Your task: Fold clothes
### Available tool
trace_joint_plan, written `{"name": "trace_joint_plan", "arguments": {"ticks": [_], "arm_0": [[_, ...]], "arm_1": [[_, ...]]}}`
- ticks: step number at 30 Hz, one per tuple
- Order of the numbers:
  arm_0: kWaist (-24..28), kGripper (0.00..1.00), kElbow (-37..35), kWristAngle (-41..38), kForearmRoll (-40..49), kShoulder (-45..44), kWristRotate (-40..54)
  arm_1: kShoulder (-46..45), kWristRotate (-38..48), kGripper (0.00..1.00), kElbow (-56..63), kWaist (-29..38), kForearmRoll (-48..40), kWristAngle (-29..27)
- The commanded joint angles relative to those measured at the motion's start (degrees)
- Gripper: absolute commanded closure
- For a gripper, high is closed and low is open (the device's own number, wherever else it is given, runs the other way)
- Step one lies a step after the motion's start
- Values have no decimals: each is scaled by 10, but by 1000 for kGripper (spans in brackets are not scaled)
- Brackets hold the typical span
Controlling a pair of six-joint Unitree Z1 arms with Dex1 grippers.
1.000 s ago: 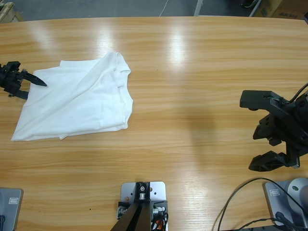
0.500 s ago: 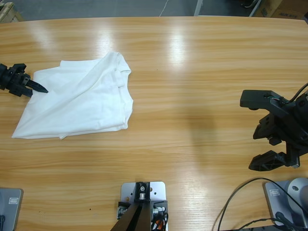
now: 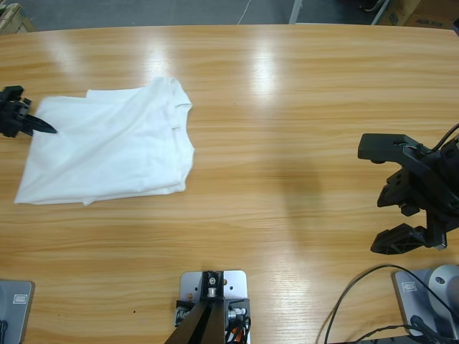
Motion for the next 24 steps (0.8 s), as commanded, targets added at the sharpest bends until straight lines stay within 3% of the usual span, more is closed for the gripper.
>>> {"name": "trace_joint_plan", "arguments": {"ticks": [1, 10, 24], "arm_0": [[27, 1000, -47, 19, 38, -7, 0], [29, 1000, -70, 29, 58, 1, -1], [-100, 1000, -189, 16, 154, -8, -56]], "arm_1": [[4, -9, 211, 20, -9, -4, 11], [7, -9, 211, 19, -9, -4, 12], [9, -9, 211, 20, -9, -4, 12]]}}
